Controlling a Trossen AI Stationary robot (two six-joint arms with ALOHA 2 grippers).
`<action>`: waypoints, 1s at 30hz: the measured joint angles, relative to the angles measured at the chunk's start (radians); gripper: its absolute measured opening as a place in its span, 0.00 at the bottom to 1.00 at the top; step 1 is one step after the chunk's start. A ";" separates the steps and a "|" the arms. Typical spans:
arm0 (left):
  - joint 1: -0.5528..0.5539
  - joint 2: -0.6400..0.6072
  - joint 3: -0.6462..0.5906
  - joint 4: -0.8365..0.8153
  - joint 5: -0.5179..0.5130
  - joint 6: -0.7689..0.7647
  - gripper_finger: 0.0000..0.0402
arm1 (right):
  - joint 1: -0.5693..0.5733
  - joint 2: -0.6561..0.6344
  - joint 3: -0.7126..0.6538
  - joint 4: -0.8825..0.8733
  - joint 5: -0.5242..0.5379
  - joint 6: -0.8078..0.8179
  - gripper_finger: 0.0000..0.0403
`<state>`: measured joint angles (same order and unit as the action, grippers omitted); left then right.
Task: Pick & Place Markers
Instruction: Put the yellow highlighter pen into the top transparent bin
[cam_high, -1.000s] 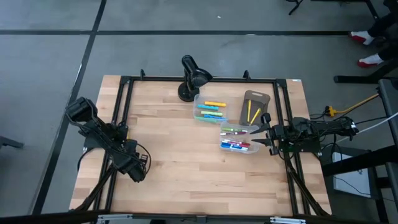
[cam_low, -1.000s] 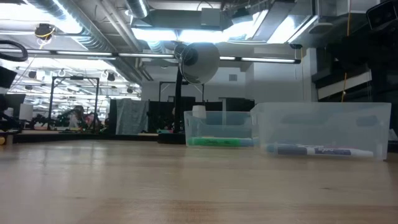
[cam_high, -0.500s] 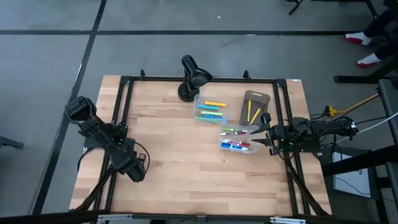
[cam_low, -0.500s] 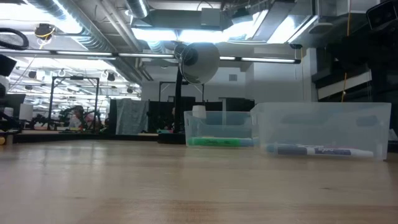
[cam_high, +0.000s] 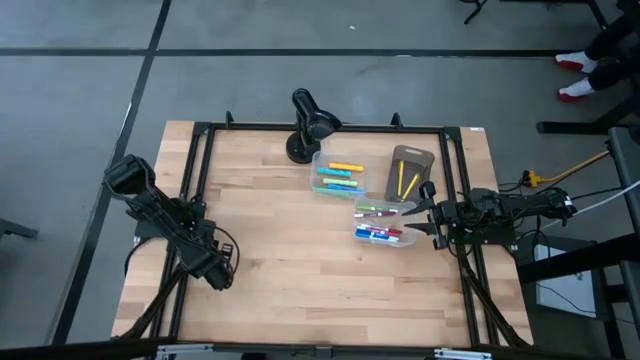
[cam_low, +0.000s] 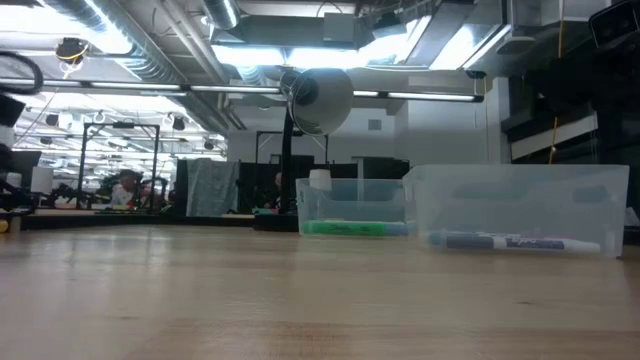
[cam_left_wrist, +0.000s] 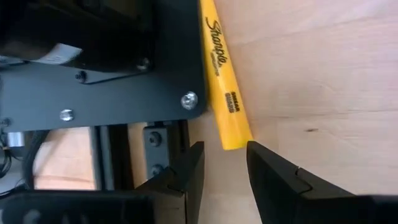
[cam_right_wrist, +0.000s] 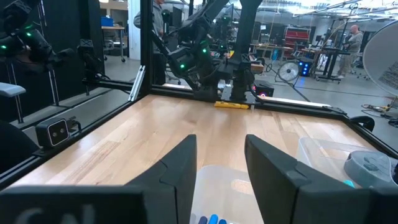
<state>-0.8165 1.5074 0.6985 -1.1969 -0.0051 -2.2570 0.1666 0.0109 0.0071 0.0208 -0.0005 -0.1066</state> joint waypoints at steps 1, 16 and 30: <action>0.000 0.000 -0.013 0.019 0.000 0.000 0.28 | 0.000 0.000 0.000 0.000 0.000 0.000 0.34; 0.026 -0.003 -0.104 0.123 -0.032 0.019 0.28 | 0.000 0.000 0.000 0.000 0.000 0.000 0.34; 0.028 0.002 -0.111 0.136 -0.347 0.078 0.27 | 0.000 0.000 0.000 0.000 0.000 0.000 0.34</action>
<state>-0.7881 1.5089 0.5877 -1.0610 -0.3517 -2.1792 0.1667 0.0109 0.0071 0.0210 -0.0006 -0.1066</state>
